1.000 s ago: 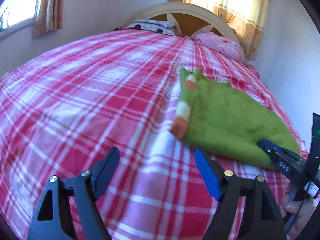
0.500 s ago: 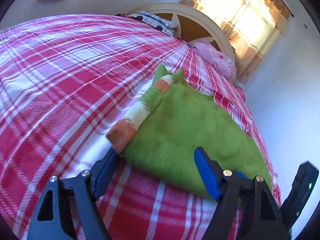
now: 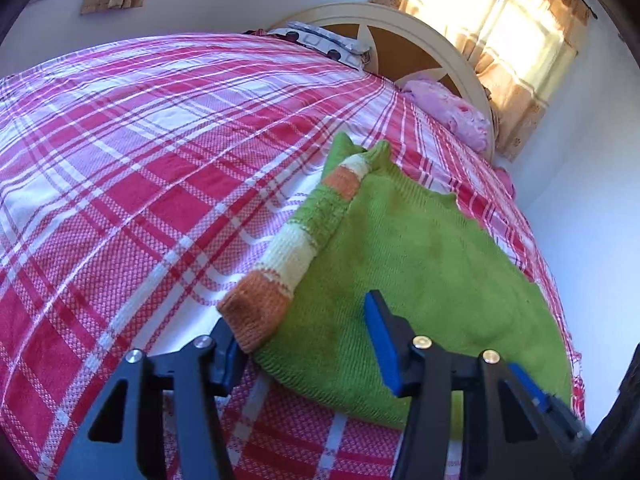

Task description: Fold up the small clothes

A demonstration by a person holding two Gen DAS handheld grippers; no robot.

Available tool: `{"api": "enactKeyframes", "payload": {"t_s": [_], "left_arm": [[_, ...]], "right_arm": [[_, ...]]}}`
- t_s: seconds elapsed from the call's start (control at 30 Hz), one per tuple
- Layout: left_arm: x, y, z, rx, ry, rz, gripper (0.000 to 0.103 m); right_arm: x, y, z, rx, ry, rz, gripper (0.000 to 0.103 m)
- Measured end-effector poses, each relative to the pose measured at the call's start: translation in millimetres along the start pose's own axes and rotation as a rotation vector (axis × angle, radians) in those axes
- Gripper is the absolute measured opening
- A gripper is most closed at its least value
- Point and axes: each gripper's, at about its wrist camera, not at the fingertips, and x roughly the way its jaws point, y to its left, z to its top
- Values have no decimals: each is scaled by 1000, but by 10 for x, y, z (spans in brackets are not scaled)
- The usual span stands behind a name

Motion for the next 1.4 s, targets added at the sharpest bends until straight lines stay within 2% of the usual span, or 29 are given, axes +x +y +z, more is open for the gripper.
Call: {"api": "enactKeyframes", "payload": {"t_s": [0.13,0.2,0.3,0.4,0.53,0.6,0.67,0.73,0.8,0.83,0.93,1.03,1.27,1.4], "left_arm": [[2,-2,39,9,3,-10,54],[18,-3,54,15,7,-9,54],[52,10,61,3,10,-12,54],[59,9,53,3,12,-14,55],[72,38,58,-13,12,-31,55],[72,35,55,-13,10,-41,61],[71,26,48,-10,9,-45,62],[67,35,46,-16,6,-53,62],[54,95,40,-46,-2,-86,62],[50,124,44,-61,-5,-101,62],[39,179,36,-96,-15,-137,62],[31,200,26,-111,-20,-153,62],[7,250,-2,-144,-25,-187,60],[-4,255,-2,-132,-23,-174,60]], "right_arm": [[18,-49,323,37,-55,-2,21],[117,-62,483,47,-53,6,21],[382,-66,662,46,-12,-15,21],[689,-68,655,49,67,-26,21],[712,-32,685,19,94,-47,22],[679,-7,776,17,95,-56,22],[584,35,907,37,44,-40,31],[532,118,1044,72,-13,7,61],[580,249,1157,71,-21,72,63],[637,346,1215,49,-11,100,63],[811,673,1339,-45,6,114,63],[1066,986,1397,-142,72,126,63],[1551,1264,1329,-282,199,71,63],[1599,1338,1246,-364,195,14,63]]}}
